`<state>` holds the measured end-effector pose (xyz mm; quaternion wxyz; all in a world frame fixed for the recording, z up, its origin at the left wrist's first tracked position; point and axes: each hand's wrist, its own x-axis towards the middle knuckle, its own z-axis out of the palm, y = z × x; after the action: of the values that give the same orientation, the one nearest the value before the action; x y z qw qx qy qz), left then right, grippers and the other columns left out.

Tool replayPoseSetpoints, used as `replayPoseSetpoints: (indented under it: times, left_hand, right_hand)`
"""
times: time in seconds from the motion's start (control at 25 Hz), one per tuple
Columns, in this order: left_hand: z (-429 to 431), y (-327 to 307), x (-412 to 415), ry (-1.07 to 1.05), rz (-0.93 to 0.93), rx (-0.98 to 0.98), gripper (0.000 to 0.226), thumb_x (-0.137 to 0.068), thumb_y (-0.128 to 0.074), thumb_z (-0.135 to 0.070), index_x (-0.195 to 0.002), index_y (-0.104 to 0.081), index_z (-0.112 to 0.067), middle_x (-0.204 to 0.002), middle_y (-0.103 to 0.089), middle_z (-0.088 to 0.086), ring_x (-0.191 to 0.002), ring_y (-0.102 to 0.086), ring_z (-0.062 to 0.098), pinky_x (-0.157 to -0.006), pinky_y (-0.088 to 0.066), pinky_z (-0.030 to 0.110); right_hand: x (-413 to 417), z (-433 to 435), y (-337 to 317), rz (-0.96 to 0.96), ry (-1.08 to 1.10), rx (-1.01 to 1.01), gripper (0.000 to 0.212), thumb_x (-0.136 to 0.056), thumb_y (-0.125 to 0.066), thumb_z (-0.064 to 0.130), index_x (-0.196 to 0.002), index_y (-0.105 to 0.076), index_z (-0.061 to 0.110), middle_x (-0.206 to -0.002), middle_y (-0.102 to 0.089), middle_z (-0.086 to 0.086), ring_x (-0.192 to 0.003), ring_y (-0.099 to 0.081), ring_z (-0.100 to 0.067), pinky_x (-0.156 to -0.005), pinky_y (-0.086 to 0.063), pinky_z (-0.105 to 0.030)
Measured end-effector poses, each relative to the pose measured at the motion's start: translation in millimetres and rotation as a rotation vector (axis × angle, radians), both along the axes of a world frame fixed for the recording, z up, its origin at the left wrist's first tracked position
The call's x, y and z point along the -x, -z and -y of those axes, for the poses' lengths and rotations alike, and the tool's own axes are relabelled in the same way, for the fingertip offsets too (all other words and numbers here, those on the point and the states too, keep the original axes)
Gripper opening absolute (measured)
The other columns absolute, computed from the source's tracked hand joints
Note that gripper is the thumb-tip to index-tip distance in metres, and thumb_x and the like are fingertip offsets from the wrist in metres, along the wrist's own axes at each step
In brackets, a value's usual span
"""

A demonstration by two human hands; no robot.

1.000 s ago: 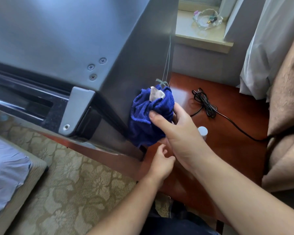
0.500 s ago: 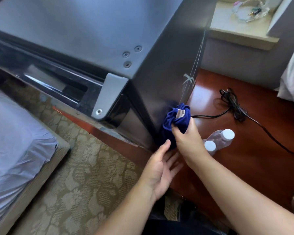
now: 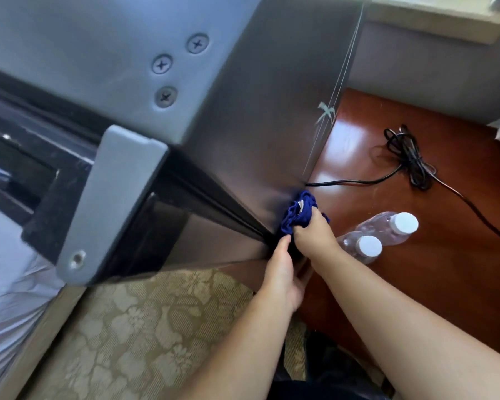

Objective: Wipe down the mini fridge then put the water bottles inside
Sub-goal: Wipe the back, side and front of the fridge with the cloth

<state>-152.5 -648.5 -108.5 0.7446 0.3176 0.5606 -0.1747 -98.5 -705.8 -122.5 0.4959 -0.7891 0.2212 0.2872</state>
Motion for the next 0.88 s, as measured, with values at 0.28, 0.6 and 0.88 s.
replayPoseSetpoints:
  times: [0.28,0.6,0.88]
  left_hand:
    - [2.7,10.9,-12.2,-0.030,-0.059,0.025,0.039,-0.102,-0.056,-0.032,-0.132,-0.070,-0.012,-0.127,-0.075,0.014,-0.121,-0.069,0.030,-0.074,-0.059,0.034]
    - [14.8,-53.4,-35.6,-0.040,0.175,0.164,0.038,-0.105,-0.050,-0.033,-0.123,-0.074,-0.011,-0.110,-0.079,0.011,-0.108,-0.073,0.025,-0.102,-0.052,0.038]
    - [38.1,-181.8,-70.1,0.028,0.500,0.137,0.036,-0.105,-0.053,-0.038,-0.099,-0.078,-0.013,-0.091,-0.079,0.005,-0.075,-0.073,0.014,-0.065,-0.059,0.025]
  right_hand:
    - [-9.7,-4.2,6.8,-0.030,0.034,0.065,0.038,-0.085,-0.055,0.001,-0.121,-0.059,0.013,-0.123,-0.066,-0.015,-0.118,-0.059,-0.038,-0.085,-0.037,-0.026]
    - [-32.2,8.7,-72.9,0.270,0.134,-0.006,0.038,-0.074,-0.055,0.004,-0.106,-0.064,0.020,-0.102,-0.072,-0.006,-0.096,-0.064,-0.032,-0.082,-0.048,-0.034]
    - [-79.3,44.1,-198.6,0.707,0.197,-0.144,0.059,-0.061,-0.064,0.021,-0.120,-0.066,0.029,-0.106,-0.076,0.007,-0.103,-0.071,-0.013,-0.099,-0.055,-0.041]
